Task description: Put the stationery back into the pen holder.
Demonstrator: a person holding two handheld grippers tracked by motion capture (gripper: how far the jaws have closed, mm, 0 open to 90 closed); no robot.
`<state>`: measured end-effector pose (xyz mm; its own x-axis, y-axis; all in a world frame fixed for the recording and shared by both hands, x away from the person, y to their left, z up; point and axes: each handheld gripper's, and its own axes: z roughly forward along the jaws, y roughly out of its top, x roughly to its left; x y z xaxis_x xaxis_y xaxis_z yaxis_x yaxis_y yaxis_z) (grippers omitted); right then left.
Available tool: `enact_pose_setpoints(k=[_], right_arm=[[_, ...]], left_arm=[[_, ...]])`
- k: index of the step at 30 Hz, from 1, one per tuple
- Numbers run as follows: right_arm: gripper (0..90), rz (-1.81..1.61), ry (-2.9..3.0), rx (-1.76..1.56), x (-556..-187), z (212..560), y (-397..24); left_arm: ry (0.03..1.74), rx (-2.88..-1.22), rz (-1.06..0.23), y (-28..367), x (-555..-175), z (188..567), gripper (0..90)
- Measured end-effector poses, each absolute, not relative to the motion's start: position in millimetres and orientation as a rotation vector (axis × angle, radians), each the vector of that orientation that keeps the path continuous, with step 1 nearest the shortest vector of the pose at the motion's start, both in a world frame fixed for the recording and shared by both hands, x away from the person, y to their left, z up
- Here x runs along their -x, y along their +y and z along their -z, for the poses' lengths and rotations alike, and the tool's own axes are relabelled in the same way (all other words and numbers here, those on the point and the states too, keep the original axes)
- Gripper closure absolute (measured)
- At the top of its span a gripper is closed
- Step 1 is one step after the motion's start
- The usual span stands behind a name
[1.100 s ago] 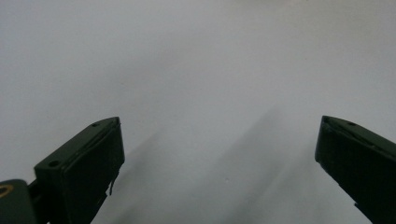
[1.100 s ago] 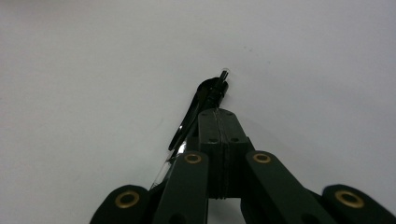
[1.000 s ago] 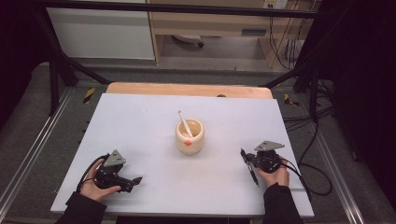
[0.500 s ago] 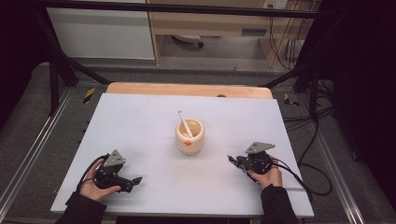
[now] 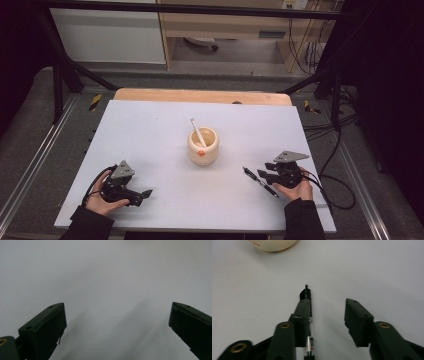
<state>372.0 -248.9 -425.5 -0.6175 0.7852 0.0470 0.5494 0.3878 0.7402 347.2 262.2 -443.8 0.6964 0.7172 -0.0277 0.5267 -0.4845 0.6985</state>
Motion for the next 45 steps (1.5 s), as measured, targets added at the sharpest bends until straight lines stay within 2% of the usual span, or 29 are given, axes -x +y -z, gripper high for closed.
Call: enact_pose_setpoints(k=[3,6,11,15,18,25,32,36,45], right_arm=[[37.3,-1.06,2.377,-1.203,-368.8,423.2,-251.6],[30.1,-1.045,2.422,-1.201,-365.0,424.5,-253.7],[21.1,-1.024,2.48,-1.227,-361.6,428.6,-260.0],[19.3,-1.003,2.504,-1.234,-357.5,432.2,-262.7],[27.4,-0.977,2.532,-1.212,-356.4,434.5,-263.9],[56.2,-0.967,2.555,-1.163,-351.7,438.2,-265.9],[73.6,-0.931,2.565,-1.117,-349.9,440.9,-264.2],[79.8,-0.94,2.58,-1.092,-349.5,441.4,-264.0],[80.4,-0.961,2.574,-1.112,-349.6,442.6,-265.5]], left_arm=[[0.948,-2.202,-0.349,262.2,-347.2,444.0,1.4],[0.949,-2.2,-0.349,262.3,-347.0,443.9,1.4],[0.949,-2.202,-0.347,261.9,-347.0,444.4,1.3],[0.949,-2.201,-0.347,262.1,-346.9,444.1,1.3],[0.947,-2.202,-0.346,262.1,-346.6,444.2,1.3],[0.944,-2.203,-0.346,262.1,-346.3,443.9,1.3],[0.943,-2.205,-0.345,262.3,-346.4,444.1,1.4],[0.94,-2.205,-0.344,262.0,-346.3,444.1,1.4],[0.939,-2.209,-0.335,261.3,-346.2,444.7,0.9]])
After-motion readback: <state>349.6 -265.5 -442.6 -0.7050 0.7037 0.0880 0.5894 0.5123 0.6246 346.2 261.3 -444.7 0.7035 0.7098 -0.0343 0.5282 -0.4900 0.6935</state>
